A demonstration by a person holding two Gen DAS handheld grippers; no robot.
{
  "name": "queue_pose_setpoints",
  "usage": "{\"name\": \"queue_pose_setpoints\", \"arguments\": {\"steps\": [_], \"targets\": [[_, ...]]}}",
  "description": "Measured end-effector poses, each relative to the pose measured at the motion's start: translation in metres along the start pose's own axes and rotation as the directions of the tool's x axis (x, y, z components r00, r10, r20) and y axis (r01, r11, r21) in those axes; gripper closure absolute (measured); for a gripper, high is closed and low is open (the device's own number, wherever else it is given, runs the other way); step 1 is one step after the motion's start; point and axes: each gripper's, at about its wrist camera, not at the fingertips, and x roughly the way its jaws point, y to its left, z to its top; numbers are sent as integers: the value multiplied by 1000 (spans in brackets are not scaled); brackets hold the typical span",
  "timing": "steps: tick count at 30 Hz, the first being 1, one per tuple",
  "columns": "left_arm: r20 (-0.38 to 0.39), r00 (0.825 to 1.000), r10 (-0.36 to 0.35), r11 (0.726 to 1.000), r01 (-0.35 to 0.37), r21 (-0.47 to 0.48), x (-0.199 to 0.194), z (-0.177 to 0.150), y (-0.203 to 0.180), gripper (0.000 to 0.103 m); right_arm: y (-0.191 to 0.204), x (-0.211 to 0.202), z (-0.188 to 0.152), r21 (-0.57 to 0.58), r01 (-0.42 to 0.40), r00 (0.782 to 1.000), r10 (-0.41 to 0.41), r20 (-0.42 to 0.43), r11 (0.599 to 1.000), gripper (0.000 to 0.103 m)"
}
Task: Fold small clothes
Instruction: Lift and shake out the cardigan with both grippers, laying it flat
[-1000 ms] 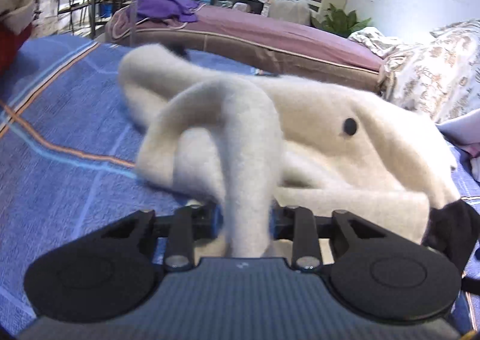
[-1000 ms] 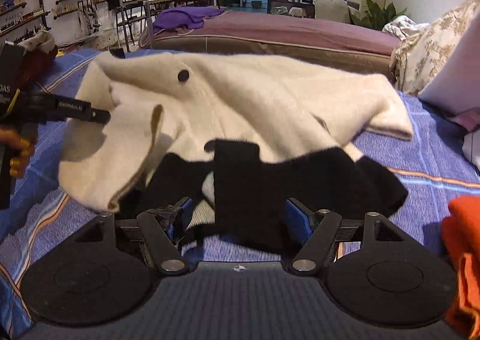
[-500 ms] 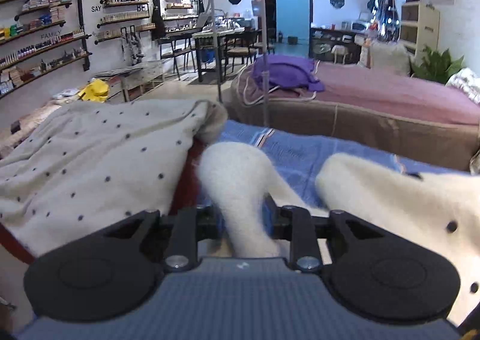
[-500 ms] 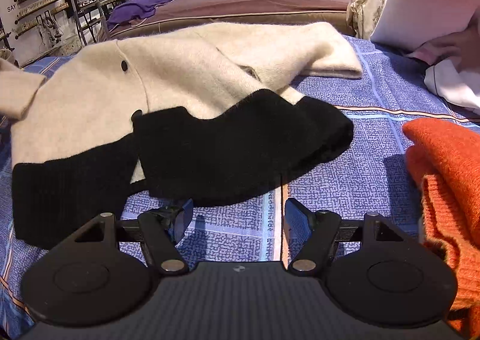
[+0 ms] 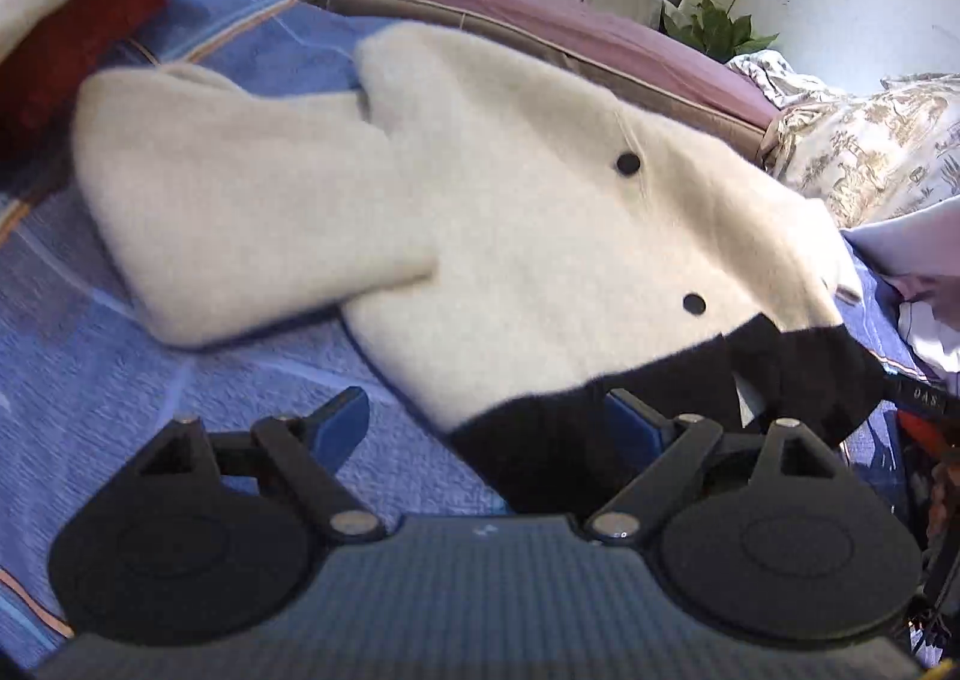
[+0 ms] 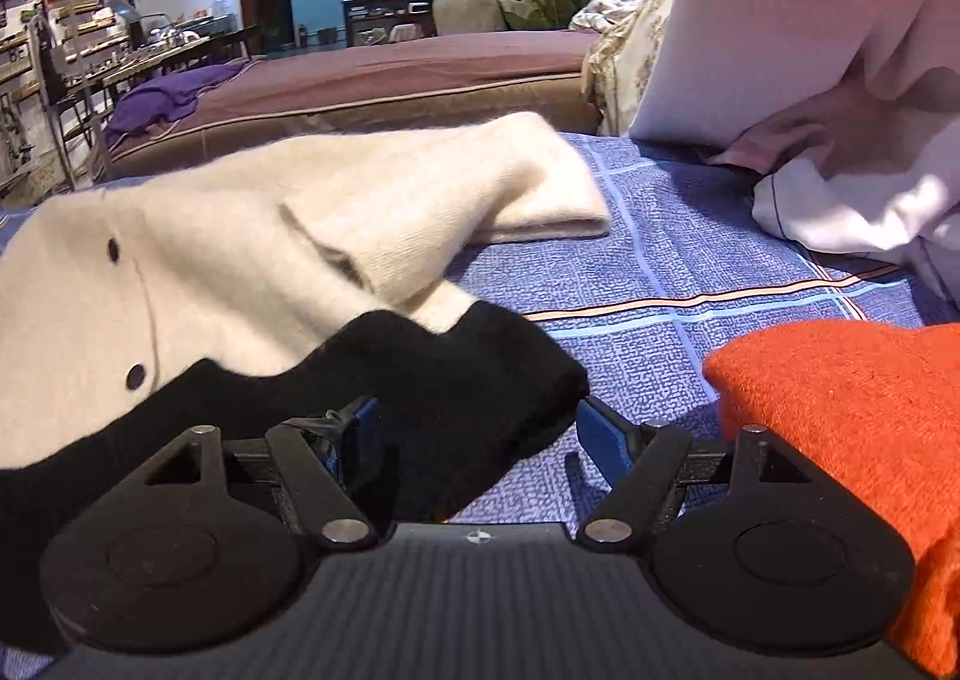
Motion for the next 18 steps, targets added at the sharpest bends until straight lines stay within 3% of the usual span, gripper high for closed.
{"name": "queue_pose_setpoints", "arguments": {"steps": [3, 6, 8, 10, 12, 15, 18], "targets": [[14, 998, -64, 998, 64, -16, 21, -3, -2, 19, -4, 18, 4, 0, 37, 999, -37, -11, 999, 0], [28, 997, -75, 997, 76, -21, 42, 0, -5, 21, -10, 33, 7, 27, 72, 997, -71, -7, 997, 0], [67, 993, -96, 995, 98, -32, 50, -1, -8, 29, -14, 43, 6, 59, 47, 999, -46, -23, 997, 0], [81, 993, -90, 995, 93, -39, 59, 4, -12, 58, -14, 53, 2, 75, -12, 999, 15, -30, 997, 0], [86, 995, -52, 997, 56, -44, 66, 6, -16, 81, -12, 56, -1, 79, -21, 1000, 22, -20, 997, 0], [85, 996, -42, 991, 52, -119, 66, 10, -13, 89, -9, 53, 4, 97, -127, 991, 131, -40, 987, 72], [133, 991, -35, 997, 44, -69, 47, 18, -14, 90, -1, 38, 10, 122, -182, 980, 190, -60, 976, 74]]}}
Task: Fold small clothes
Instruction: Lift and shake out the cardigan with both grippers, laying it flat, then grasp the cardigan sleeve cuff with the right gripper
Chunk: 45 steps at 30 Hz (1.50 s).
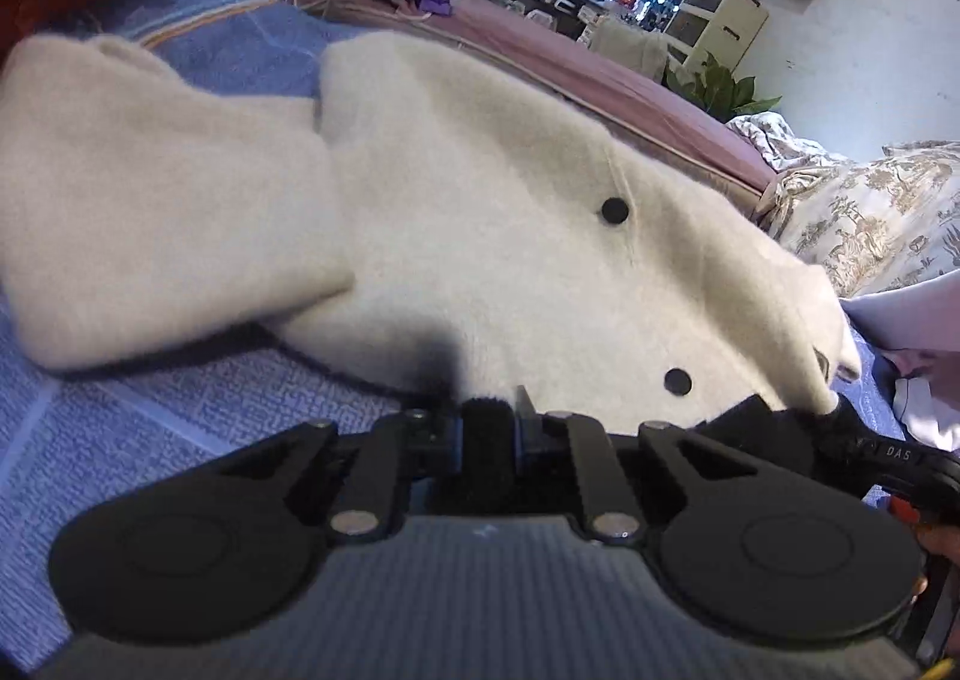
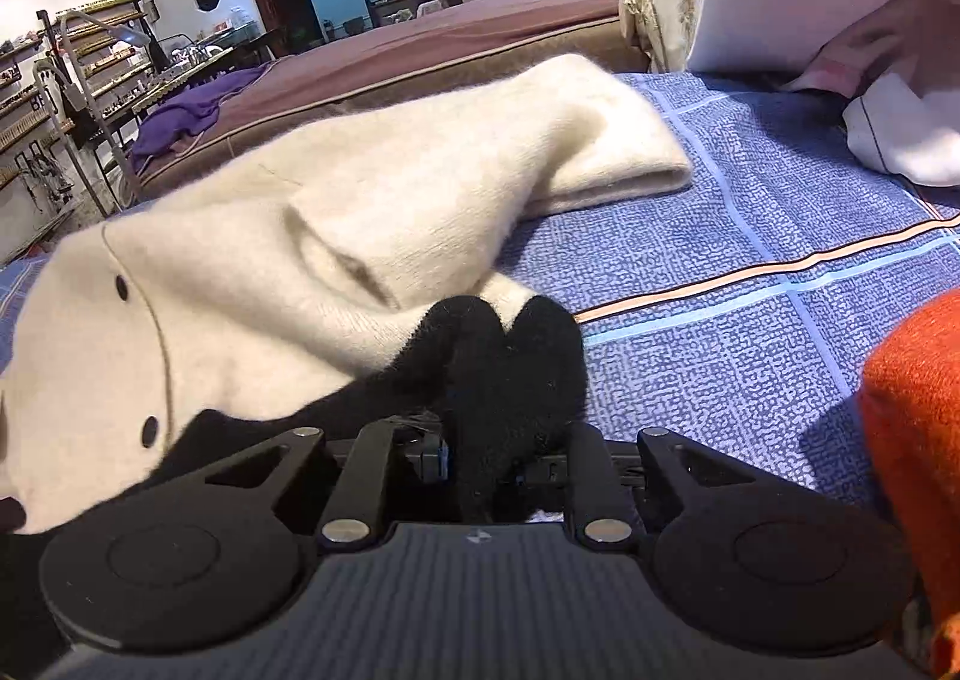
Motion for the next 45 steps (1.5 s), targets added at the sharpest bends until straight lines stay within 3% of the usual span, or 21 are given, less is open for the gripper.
{"name": "queue_pose_setpoints", "arguments": {"steps": [4, 9, 11, 13, 15, 19, 21, 23, 27, 29, 32, 35, 36, 37, 38, 42, 45], "targets": [[96, 995, -12, 1000, 13, -3, -44, 27, 4, 91, 8, -42, 5, 103, -193, 981, 194, -4, 976, 76], [187, 982, 10, 1000, -12, 10, -117, 66, 15, 91, 30, -124, 7, 165, -393, 917, 399, -7, 905, 77], [218, 975, 32, 997, -47, 65, -150, 75, 16, 91, 34, -153, 5, 221, -465, 878, 478, -6, 857, 78], [225, 973, 49, 993, -72, 98, -178, 78, 18, 91, 39, -180, -2, 238, -521, 841, 541, -22, 820, 78], [185, 982, 35, 991, -59, 123, -200, 71, 25, 91, 46, -198, -16, 221, -526, 831, 551, -73, 821, 77], [52, 991, 124, 977, -131, 168, -204, 27, 41, 90, 55, -193, -60, 147, -447, 850, 470, -238, 882, 77], [-34, 988, 154, 980, -148, 132, -192, -4, 58, 90, 55, -174, -83, 89, -395, 860, 402, -315, 915, 77], [-83, 973, 215, 968, -202, 148, -179, -31, 67, 90, 55, -159, -104, 8, -321, 891, 305, -336, 947, 77], [-102, 941, 321, 932, -295, 212, -160, -62, 73, 86, 68, -130, -136, -242, -281, 903, 170, -394, 929, 72], [-99, 932, 350, 915, -317, 249, -159, -67, 75, 81, 63, -130, -137, -258, -285, 908, 173, -382, 923, 69], [-113, 931, 347, 920, -314, 237, -166, -62, 78, 70, 56, -133, -130, -263, -263, 915, 153, -373, 928, 53], [-82, 940, 332, 924, -307, 228, -182, -51, 77, 46, 42, -155, -125, -249, -218, 944, 138, -301, 944, 38], [-57, 940, 335, 921, -314, 230, -189, -47, 76, 38, 38, -159, -121, -250, -203, 952, 131, -277, 947, 27], [-40, 941, 337, 919, -319, 233, -196, -44, 75, 36, 35, -162, -116, -251, -184, 961, 120, -251, 950, 14], [-29, 941, 337, 917, -321, 236, -200, -41, 73, 36, 31, -166, -112, -249, -162, 969, 106, -224, 955, 9], [19, 959, 283, 936, -280, 211, -206, -30, 57, 20, 25, -175, -102, -242, -108, 988, 76, -138, 964, 7], [16, 972, 235, 943, -232, 238, -193, -29, 29, 20, 35, -165, -92, -281, -88, 994, 66, -89, 956, 10]]}}
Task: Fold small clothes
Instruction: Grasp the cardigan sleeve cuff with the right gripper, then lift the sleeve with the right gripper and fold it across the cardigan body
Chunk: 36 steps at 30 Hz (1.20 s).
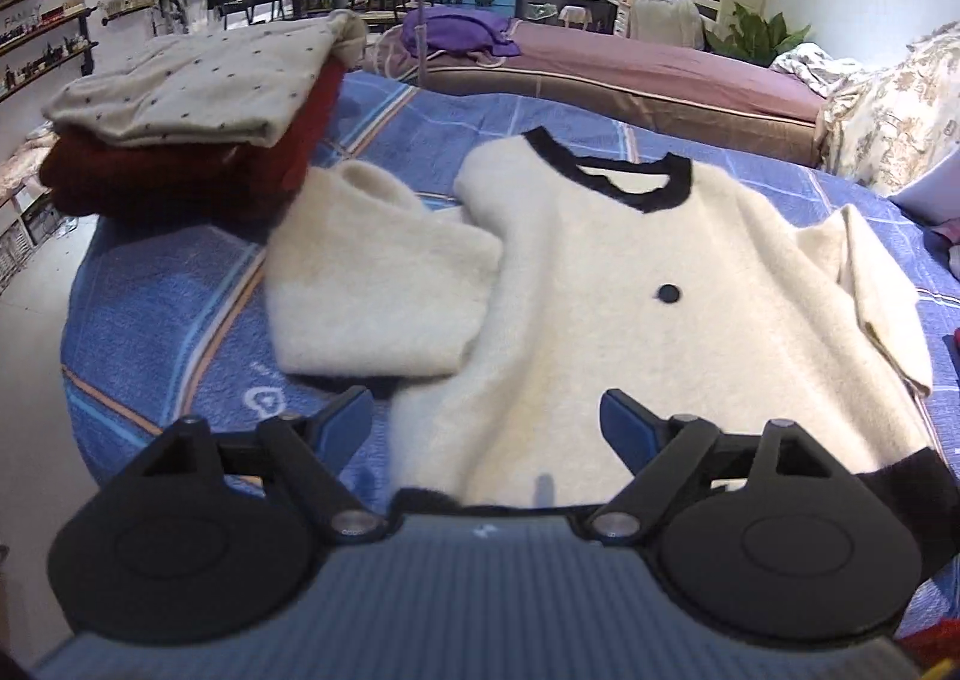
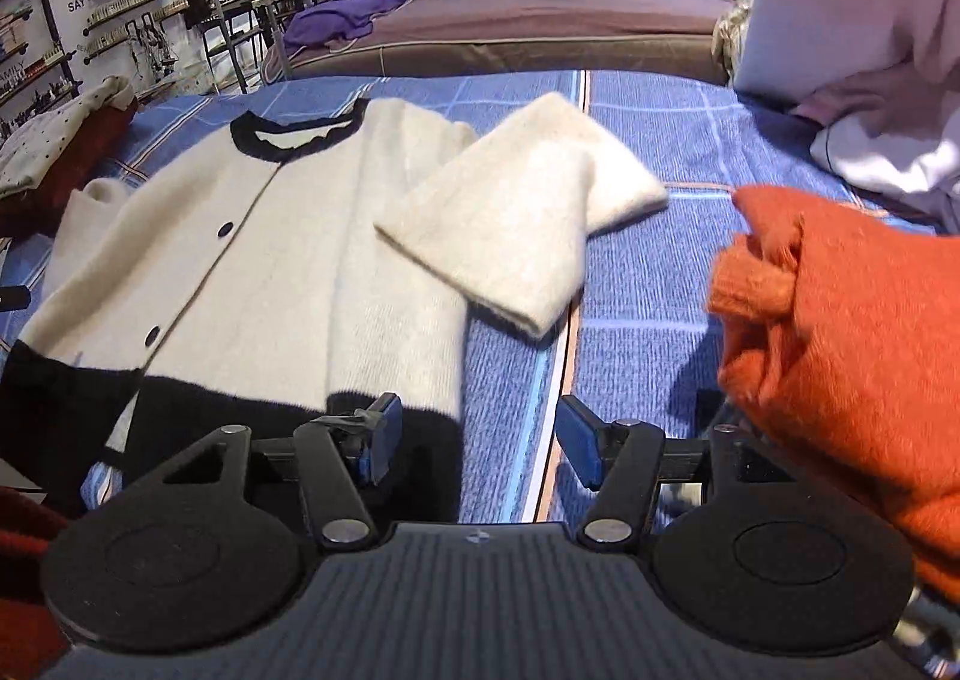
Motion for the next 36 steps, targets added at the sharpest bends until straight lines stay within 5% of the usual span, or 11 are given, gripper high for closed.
{"name": "queue_pose_setpoints", "arguments": {"steps": [8, 14, 17, 19, 20, 25, 33, 36], "targets": [[-57, 983, -176, 959, 184, 216, 31, 8, -108, 20, 42, 54, 33, -281, 28, 995, 0, 101, 959, 21], [-86, 979, -185, 952, 200, 230, 41, 5, -140, 10, 52, 110, 47, -340, 106, 992, -79, 94, 934, 21], [-109, 981, -162, 956, 184, 230, 43, -4, -140, 7, 44, 127, 43, -307, 95, 995, -83, 53, 947, 26], [-140, 977, -159, 959, 187, 214, 48, -10, -137, 7, 37, 127, 42, -286, 111, 993, -99, 58, 952, 75], [-153, 976, -156, 960, 187, 209, 50, -13, -134, 7, 31, 124, 43, -273, 119, 992, -105, 66, 955, 87], [-180, 972, -149, 961, 185, 206, 59, -16, -133, 7, -29, 85, 74, -27, 51, 994, -48, 102, 998, 92], [-60, 966, -251, 928, 258, 270, 65, 26, -163, 8, -141, -18, 169, 220, -9, 952, -59, 299, 975, 93], [-30, 961, -274, 903, 268, 335, 77, 52, -187, 19, -175, -47, 197, 258, 14, 934, -104, 341, 966, 93]]}}
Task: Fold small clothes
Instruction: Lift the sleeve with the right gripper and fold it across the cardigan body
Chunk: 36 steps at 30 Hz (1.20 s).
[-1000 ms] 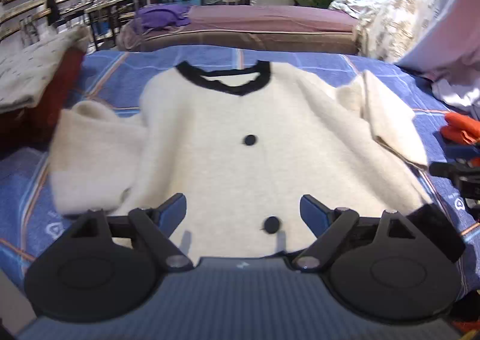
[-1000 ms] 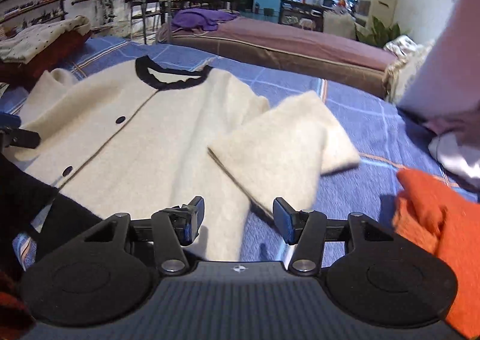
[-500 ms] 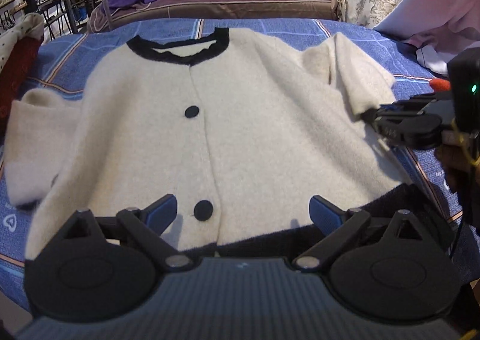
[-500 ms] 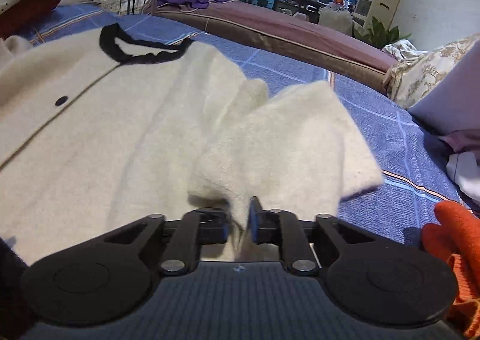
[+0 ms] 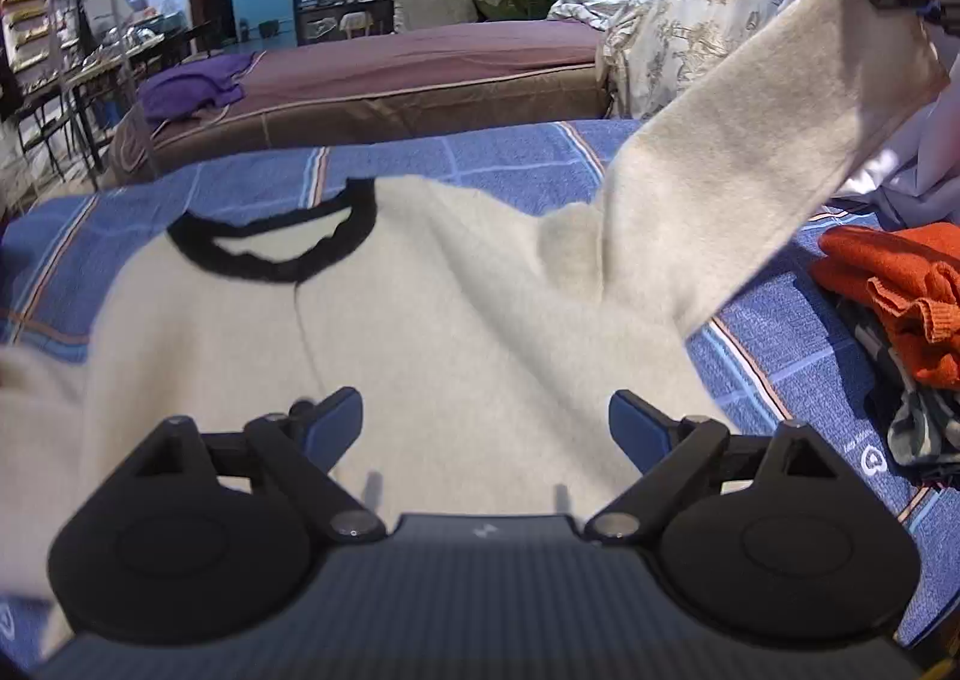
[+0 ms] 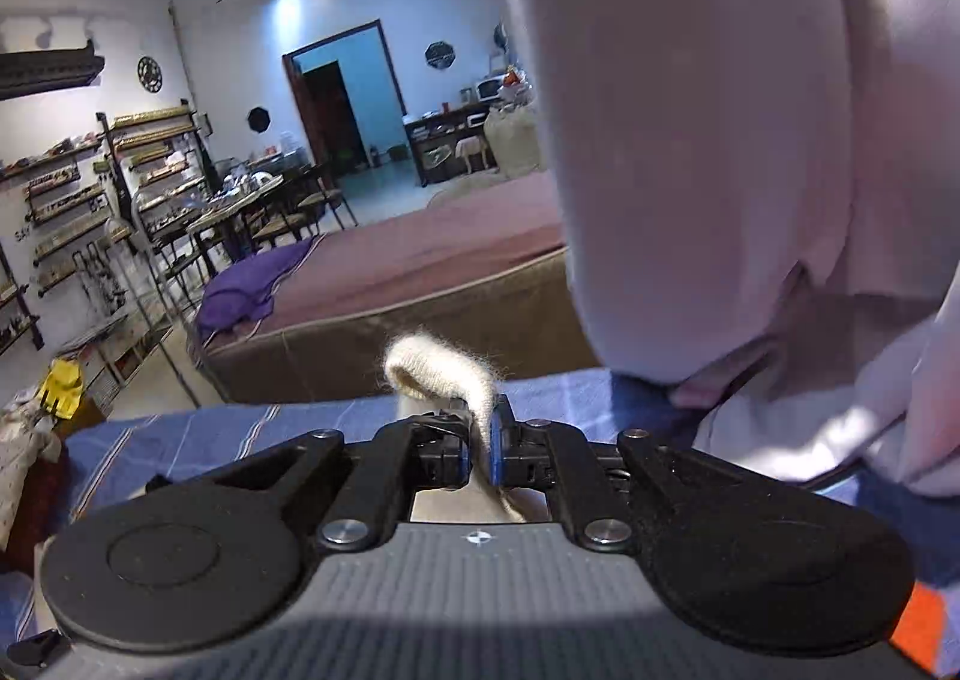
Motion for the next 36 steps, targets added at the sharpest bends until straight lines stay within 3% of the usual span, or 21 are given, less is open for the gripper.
{"name": "queue_pose_setpoints", "arguments": {"steps": [3, 6, 10, 13, 15, 18, 21, 26, 28, 31, 34, 36], "targets": [[-5, 1000, 8, 999, -8, 41, 27, 26, -11, 34, -30, -11, 30, 56, 43, 999, -44, 28, 998, 93], [-26, 999, 31, 997, -29, 69, 61, 49, -29, 36, -56, -20, 40, 119, 70, 996, -75, 36, 990, 93], [-4, 999, 32, 989, -31, 146, 105, 67, -64, 33, -76, -35, 29, 157, 89, 996, -93, 15, 983, 94], [-84, 994, 73, 984, -58, 167, 145, 71, -87, 33, -92, -40, 16, 221, 88, 996, -88, -9, 971, 94], [-119, 992, 52, 986, -32, 165, 165, 67, -100, 34, -100, -39, 9, 259, 83, 996, -78, -31, 962, 94], [-151, 985, 79, 974, -45, 221, 185, 53, -120, 34, -97, -39, 0, 251, 66, 996, -50, -67, 966, 93], [-97, 991, 92, 969, -66, 239, 186, 47, -127, 34, -91, -39, -2, 263, 17, 997, 3, -73, 965, 93], [-134, 990, 36, 977, -6, 215, 177, 60, -108, 30, -69, -31, 6, 286, -102, 990, 125, -63, 953, 93], [-106, 994, 17, 985, 2, 173, 154, 64, -93, 19, -49, -28, 9, 260, -144, 984, 165, -60, 955, 93], [-21, 1000, 21, 992, -18, 125, 112, 53, -67, 3, -14, -19, 10, 242, -241, 962, 264, -66, 940, 92], [1, 998, 68, 994, -68, 90, 72, 31, -37, 2, 31, -1, 11, 219, -331, 932, 354, -77, 918, 92], [-15, 994, 111, 991, -110, 74, 51, 14, -18, 2, 64, 15, 11, 206, -402, 901, 426, -87, 892, 92]]}}
